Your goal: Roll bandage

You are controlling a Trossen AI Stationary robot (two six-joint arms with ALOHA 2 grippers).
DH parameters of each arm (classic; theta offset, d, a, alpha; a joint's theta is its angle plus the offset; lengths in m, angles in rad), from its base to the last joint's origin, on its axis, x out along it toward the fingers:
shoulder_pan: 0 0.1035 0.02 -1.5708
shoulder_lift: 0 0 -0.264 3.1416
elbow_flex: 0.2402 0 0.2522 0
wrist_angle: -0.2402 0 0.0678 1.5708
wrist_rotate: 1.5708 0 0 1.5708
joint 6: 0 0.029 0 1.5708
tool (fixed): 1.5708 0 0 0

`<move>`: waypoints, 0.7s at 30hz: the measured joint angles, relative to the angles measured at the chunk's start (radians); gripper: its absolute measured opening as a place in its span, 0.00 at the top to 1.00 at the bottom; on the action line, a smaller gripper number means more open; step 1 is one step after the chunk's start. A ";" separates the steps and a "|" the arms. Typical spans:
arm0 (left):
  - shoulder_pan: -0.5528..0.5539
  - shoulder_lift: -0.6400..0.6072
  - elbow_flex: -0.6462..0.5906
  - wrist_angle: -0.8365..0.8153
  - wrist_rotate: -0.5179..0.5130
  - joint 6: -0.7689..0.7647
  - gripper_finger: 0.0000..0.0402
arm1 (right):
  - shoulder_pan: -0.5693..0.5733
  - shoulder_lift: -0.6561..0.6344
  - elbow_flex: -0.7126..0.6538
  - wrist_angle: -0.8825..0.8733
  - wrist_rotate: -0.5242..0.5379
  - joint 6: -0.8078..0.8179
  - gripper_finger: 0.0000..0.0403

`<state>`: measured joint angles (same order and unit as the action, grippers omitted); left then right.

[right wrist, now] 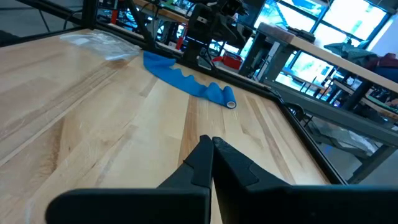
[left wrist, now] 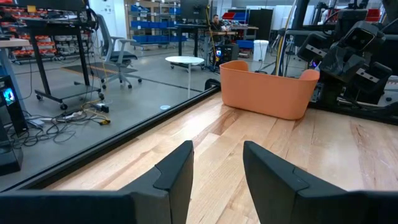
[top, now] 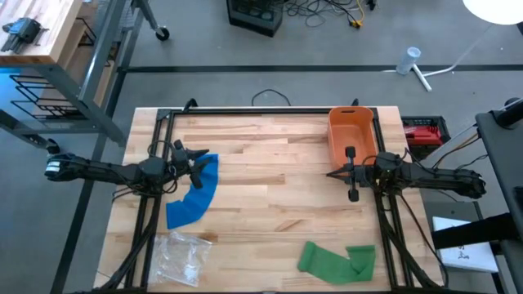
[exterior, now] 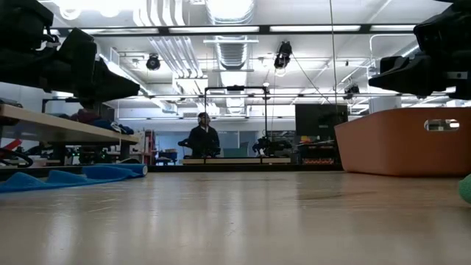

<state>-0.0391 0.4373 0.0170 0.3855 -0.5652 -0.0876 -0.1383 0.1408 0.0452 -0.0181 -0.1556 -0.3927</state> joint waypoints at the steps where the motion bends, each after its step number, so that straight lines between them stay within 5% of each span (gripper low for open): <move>1: 0.000 0.000 0.000 0.000 0.000 0.000 0.67 | 0.000 0.000 0.000 0.000 0.000 0.000 0.99; 17: 0.000 0.000 0.000 0.000 0.000 0.000 0.67 | 0.000 0.000 0.000 0.000 0.000 -0.002 0.99; 21: 0.000 0.000 0.000 0.000 0.000 0.000 0.67 | 0.000 0.000 0.000 0.017 0.012 -0.200 0.99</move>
<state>-0.0395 0.4373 0.0174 0.3859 -0.5653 -0.0875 -0.1379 0.1411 0.0450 -0.0009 -0.1436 -0.5930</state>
